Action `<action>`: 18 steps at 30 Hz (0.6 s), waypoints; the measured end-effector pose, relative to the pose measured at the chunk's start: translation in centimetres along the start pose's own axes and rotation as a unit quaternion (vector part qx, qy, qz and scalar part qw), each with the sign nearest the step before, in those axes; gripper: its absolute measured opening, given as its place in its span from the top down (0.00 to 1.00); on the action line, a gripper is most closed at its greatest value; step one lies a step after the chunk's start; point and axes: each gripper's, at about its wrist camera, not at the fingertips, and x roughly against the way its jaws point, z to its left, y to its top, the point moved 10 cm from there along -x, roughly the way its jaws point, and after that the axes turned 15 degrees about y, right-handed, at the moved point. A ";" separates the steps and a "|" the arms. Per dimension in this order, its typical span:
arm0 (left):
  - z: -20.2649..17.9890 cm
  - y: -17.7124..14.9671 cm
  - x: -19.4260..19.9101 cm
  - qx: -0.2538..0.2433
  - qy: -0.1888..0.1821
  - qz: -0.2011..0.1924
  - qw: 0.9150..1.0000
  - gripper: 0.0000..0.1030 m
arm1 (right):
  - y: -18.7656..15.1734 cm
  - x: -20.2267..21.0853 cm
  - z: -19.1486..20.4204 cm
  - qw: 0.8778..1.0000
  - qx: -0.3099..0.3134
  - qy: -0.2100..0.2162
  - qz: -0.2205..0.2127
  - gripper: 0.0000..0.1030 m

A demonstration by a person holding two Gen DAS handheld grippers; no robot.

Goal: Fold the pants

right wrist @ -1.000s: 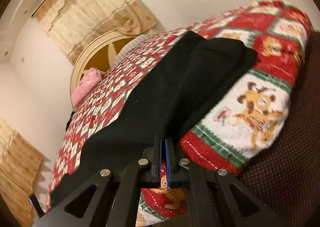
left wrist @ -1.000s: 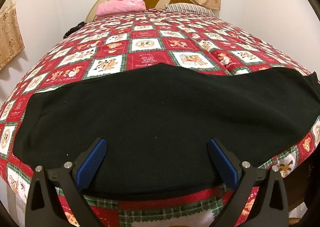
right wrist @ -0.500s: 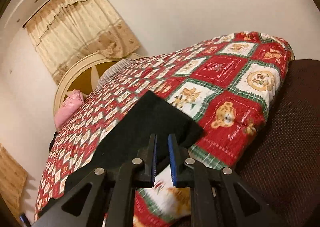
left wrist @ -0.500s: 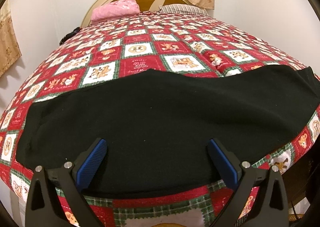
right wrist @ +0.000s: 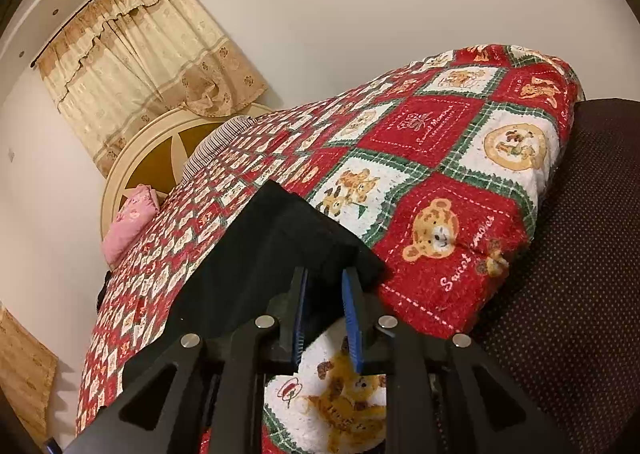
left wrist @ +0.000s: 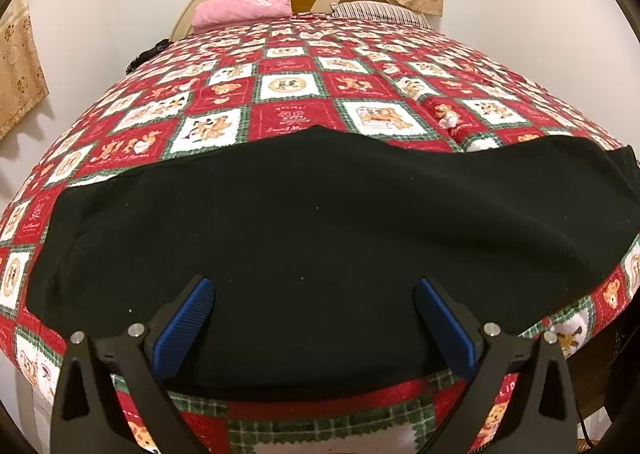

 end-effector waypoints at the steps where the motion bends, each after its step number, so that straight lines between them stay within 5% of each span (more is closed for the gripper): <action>1: 0.0 0.0 0.0 -0.001 0.000 0.000 1.000 0.00 | 0.1 -0.1 0.0 1.000 0.001 -0.002 0.000 0.82; 8: 0.0 0.0 0.0 0.001 -0.001 -0.002 1.000 0.00 | 1.2 -1.9 0.1 0.999 0.025 -0.022 0.005 0.82; 13: 0.0 0.0 -0.1 0.001 0.000 -0.002 1.000 0.00 | 1.6 -0.2 1.6 0.997 0.069 -0.039 -0.007 0.93; 18: 0.0 0.0 -0.1 0.001 -0.001 -0.001 1.000 0.00 | 1.3 0.7 0.0 0.998 0.041 -0.054 -0.010 0.93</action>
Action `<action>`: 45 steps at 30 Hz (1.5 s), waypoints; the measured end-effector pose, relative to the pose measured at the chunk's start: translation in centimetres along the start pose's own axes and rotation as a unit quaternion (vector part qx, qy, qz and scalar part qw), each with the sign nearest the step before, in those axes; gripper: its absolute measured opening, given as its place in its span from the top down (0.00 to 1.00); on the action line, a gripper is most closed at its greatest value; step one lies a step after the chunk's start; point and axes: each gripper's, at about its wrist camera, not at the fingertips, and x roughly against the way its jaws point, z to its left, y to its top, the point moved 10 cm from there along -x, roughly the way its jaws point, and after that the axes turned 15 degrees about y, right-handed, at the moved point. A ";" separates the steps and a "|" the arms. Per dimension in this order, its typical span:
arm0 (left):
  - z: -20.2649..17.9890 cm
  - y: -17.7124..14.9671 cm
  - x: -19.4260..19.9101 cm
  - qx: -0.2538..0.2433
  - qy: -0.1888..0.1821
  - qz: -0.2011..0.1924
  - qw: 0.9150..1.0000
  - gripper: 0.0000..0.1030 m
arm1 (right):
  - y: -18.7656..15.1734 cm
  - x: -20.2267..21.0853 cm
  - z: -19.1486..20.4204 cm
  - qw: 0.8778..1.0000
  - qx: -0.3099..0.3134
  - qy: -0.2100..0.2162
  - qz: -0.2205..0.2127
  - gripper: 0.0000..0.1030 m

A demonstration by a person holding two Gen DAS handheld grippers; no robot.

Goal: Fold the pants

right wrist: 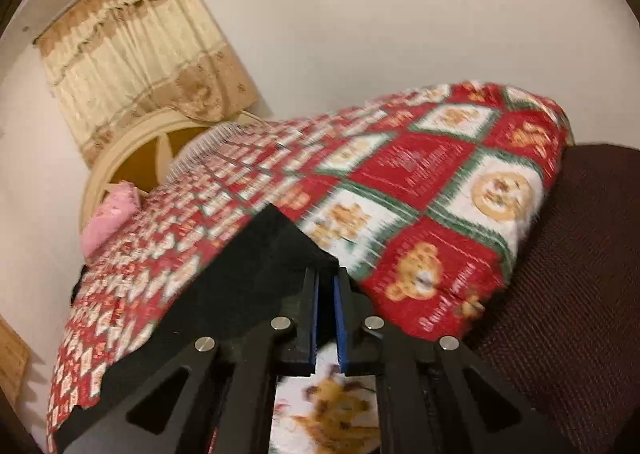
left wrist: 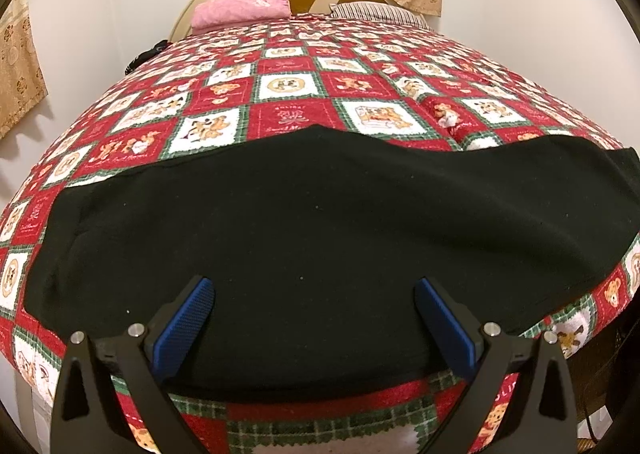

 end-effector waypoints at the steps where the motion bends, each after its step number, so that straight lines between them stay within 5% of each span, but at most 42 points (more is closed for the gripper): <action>1: 0.0 0.0 0.0 -0.001 0.000 0.000 1.000 0.00 | -0.5 -0.5 -0.6 1.000 -0.006 -0.005 0.009 0.93; 5: 0.0 0.0 0.0 -0.001 0.000 0.000 1.000 0.00 | -0.2 -0.3 -0.8 0.999 -0.019 0.026 0.005 0.84; 7: 0.1 0.1 0.1 -0.003 0.003 -0.002 1.000 0.00 | 0.7 1.1 -1.3 0.998 -0.049 0.031 -0.024 0.65; 9: 0.1 0.3 0.4 -0.006 0.007 -0.010 1.000 0.00 | 2.3 3.7 -1.8 0.994 -0.051 0.027 -0.091 0.22; 11: 0.0 0.6 0.8 -0.007 0.009 -0.018 1.000 0.00 | 2.8 4.8 -1.4 0.993 -0.025 0.015 -0.115 0.18; 16: -0.1 1.6 1.8 0.000 0.010 -0.036 0.999 0.00 | 1.1 1.6 -0.2 0.999 0.021 0.009 -0.042 0.21; 18: 0.0 1.7 2.1 0.000 0.011 -0.040 0.999 0.00 | -0.2 -0.3 -0.3 1.000 0.026 0.007 -0.010 0.37; 23: 0.7 1.6 1.9 0.007 0.016 -0.035 0.999 0.00 | -1.6 -1.3 1.0 0.990 0.119 -0.075 0.021 0.40; 27: 1.3 1.6 1.8 0.021 0.014 -0.033 0.999 0.00 | -2.1 -1.6 2.4 0.981 0.170 -0.087 0.044 0.75; 30: 1.8 1.6 2.2 0.022 0.017 -0.041 0.999 0.00 | -1.7 -1.4 3.3 0.978 0.181 -0.087 0.052 0.90; 33: 3.1 1.9 2.5 0.032 0.025 -0.049 0.998 0.00 | -0.9 0.4 7.5 0.982 0.185 -0.036 0.023 0.91; 37: 4.9 2.5 2.7 0.059 0.026 -0.054 0.996 0.00 | -3.3 2.0 17.1 0.966 0.249 0.062 0.023 0.91; 45: 7.0 2.0 2.5 0.082 0.031 -0.052 0.995 0.00 | -19.1 0.0 33.6 0.889 0.366 0.246 0.123 0.91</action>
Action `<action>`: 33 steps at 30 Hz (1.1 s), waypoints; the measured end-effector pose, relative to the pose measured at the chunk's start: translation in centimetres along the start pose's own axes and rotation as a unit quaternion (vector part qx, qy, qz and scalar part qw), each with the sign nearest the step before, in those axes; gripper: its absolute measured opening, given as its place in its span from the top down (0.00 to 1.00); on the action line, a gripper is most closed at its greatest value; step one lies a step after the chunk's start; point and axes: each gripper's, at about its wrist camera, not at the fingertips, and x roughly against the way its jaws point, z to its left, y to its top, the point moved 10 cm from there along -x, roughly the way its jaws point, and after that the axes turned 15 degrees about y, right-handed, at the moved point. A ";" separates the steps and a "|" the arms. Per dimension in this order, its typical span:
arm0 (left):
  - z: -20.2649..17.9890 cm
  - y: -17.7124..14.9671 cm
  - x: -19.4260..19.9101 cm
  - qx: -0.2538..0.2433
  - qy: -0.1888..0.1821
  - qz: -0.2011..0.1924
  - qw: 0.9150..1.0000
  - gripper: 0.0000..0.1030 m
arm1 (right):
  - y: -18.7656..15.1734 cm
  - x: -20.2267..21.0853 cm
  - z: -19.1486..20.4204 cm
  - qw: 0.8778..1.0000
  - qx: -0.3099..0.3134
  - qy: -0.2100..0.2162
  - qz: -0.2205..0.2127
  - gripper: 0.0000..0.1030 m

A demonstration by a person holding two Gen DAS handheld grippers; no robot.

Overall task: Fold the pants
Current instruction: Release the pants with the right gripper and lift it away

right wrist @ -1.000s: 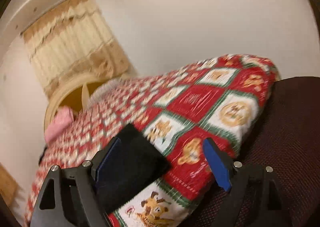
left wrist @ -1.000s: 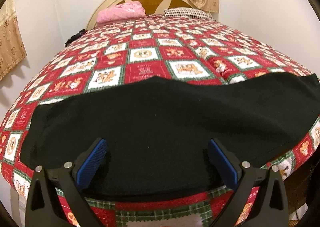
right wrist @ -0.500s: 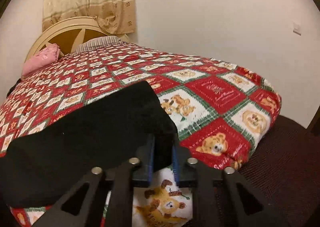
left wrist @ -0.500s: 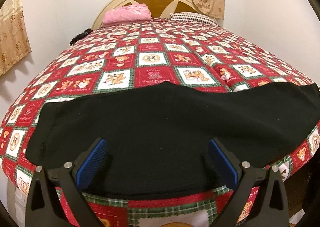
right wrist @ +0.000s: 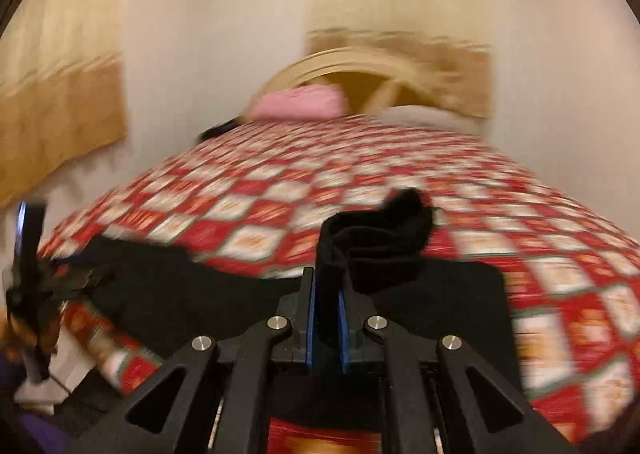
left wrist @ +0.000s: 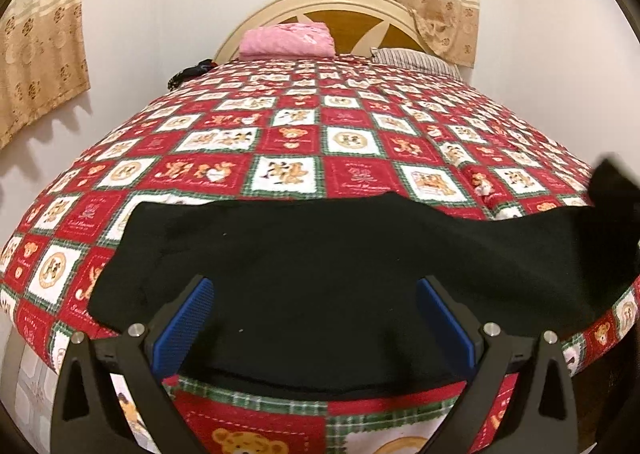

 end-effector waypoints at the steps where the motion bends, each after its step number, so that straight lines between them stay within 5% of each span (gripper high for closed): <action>1: 0.3 -0.1 -0.1 0.002 0.001 0.001 1.000 0.00 | -1.2 -2.3 2.2 1.000 0.016 0.018 0.017 0.91; 5: 1.3 -0.3 -0.5 0.005 0.009 0.004 1.000 0.00 | -5.1 -7.6 7.5 0.994 0.064 0.062 0.060 0.91; 8: 1.9 -0.5 -1.1 0.008 0.011 0.010 1.000 0.00 | -7.9 -9.4 9.0 0.989 0.106 0.053 0.089 0.87; 10: 1.9 -0.7 -1.5 0.010 0.009 0.015 1.000 0.00 | -8.3 -9.4 9.3 0.987 0.124 0.053 0.084 0.77; 12: 1.6 -0.8 -1.9 0.009 0.005 0.020 1.000 0.00 | -8.1 -9.1 9.5 0.985 0.131 0.065 0.092 0.53; 15: 0.9 -1.0 -1.8 -0.003 -0.001 0.018 1.000 0.00 | -7.5 -7.6 10.7 0.981 0.088 0.143 0.095 0.42; 17: 0.4 -0.9 -1.5 -0.019 0.002 0.007 1.000 0.00 | -6.0 -5.9 11.0 0.973 0.025 0.219 0.072 0.42; 19: 0.0 -0.8 -1.2 -0.030 0.003 -0.001 1.000 0.00 | -3.4 -4.7 8.4 0.973 -0.046 0.225 0.034 0.43; 21: -0.4 -0.6 -1.2 -0.032 -0.003 -0.003 0.999 0.00 | -1.8 -5.1 5.7 0.977 -0.087 0.194 0.016 0.75; 22: -0.6 -0.5 -1.1 -0.032 -0.007 -0.003 0.999 0.00 | -1.3 -5.8 3.7 0.981 -0.105 0.164 0.013 0.79; 24: -1.0 -0.5 -0.9 -0.032 -0.012 -0.004 0.999 0.00 | -1.0 -7.9 1.1 0.984 -0.125 0.122 0.020 0.80; 27: -1.0 -0.5 -0.7 -0.035 -0.010 -0.005 0.999 0.00 | -2.7 -12.1 1.0 0.979 -0.149 0.115 0.077 0.80; 29: -0.7 -0.7 -0.8 -0.033 -0.005 -0.004 0.999 0.00 | -4.3 -14.9 3.2 0.965 -0.176 0.161 0.111 0.79; 31: -0.5 -0.9 -1.2 -0.028 -0.003 0.005 1.000 0.00 | -4.3 -15.6 5.2 0.975 -0.139 0.144 0.096 0.79; 33: -0.4 -1.1 -1.6 -0.022 -0.004 0.014 1.000 0.00 | -4.3 -16.6 6.9 0.970 -0.134 0.174 0.102 0.79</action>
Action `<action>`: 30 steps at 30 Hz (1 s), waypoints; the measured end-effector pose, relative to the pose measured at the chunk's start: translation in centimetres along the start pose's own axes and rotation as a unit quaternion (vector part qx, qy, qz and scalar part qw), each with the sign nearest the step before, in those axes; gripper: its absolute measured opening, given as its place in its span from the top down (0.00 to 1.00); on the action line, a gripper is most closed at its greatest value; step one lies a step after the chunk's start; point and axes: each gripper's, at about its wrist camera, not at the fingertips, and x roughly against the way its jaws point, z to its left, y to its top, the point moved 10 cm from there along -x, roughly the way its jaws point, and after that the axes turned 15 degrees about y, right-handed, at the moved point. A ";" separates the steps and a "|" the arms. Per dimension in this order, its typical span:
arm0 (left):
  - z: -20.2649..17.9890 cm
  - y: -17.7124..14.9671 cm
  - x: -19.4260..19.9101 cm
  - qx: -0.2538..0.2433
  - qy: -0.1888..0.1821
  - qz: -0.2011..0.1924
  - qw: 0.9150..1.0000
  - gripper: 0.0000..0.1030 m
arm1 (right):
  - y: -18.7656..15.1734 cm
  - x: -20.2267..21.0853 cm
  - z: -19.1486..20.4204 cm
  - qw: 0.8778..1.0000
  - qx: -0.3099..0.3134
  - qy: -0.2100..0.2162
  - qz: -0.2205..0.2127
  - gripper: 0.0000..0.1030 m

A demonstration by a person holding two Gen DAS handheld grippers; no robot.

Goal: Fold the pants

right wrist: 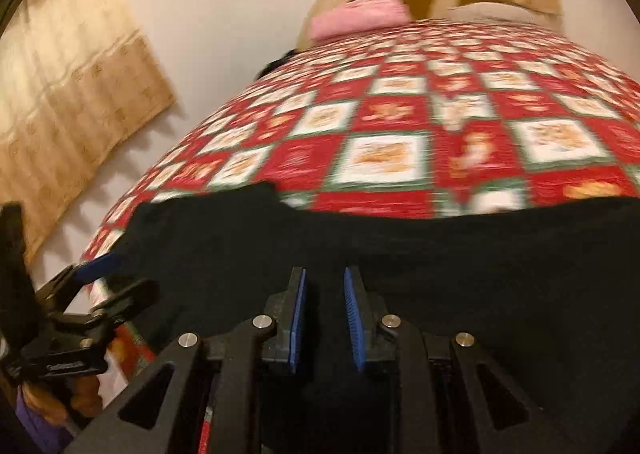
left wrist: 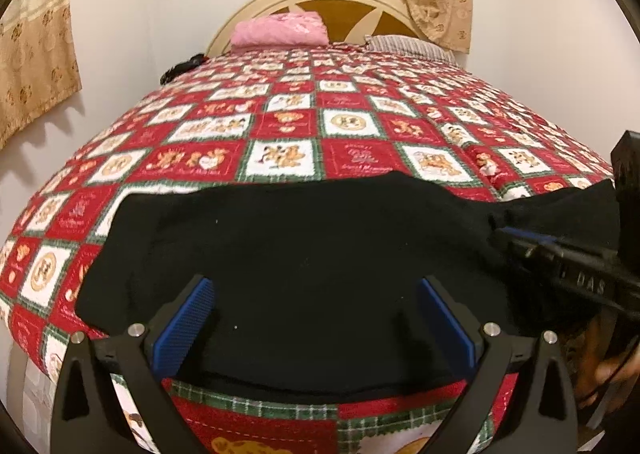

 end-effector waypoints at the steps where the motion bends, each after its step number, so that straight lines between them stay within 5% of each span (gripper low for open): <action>1: 0.0 -0.1 -0.1 0.003 -0.002 0.003 1.000 0.00 | -0.4 -1.1 0.8 0.999 -0.013 0.034 0.010 0.79; 4: -0.1 0.0 0.2 0.001 -0.004 -0.004 1.000 0.00 | -0.4 -0.9 2.1 0.999 0.021 0.029 0.005 0.79; 8: -0.3 0.6 1.1 -0.014 -0.003 -0.030 0.999 0.00 | 2.2 5.7 2.5 0.993 -0.004 0.067 -0.098 0.79; 12: -3.7 2.0 2.3 -0.037 -0.043 -0.051 0.997 0.00 | 4.1 14.9 -1.5 0.984 -0.015 -0.003 -0.176 0.79; 15: -7.5 3.3 3.5 -0.053 -0.086 -0.067 0.993 0.00 | 3.4 19.9 -6.1 0.979 -0.010 -0.114 -0.168 0.79; 19: -13.9 4.2 5.0 -0.077 -0.139 -0.078 0.984 0.00 | 1.9 21.0 -10.2 0.977 -0.013 -0.173 -0.122 0.79; 23: -17.8 3.4 4.2 -0.098 -0.134 -0.057 0.985 0.00 | 0.5 19.4 -15.0 0.973 -0.067 -0.196 -0.100 0.79; 27: -18.4 0.0 1.4 -0.113 -0.102 0.012 0.988 0.00 | 1.1 19.0 -17.0 0.969 -0.100 -0.188 -0.127 0.79; 30: -17.7 -0.3 1.9 -0.106 -0.108 0.002 0.989 0.00 | 1.2 19.2 -16.9 0.969 -0.098 -0.189 -0.128 0.79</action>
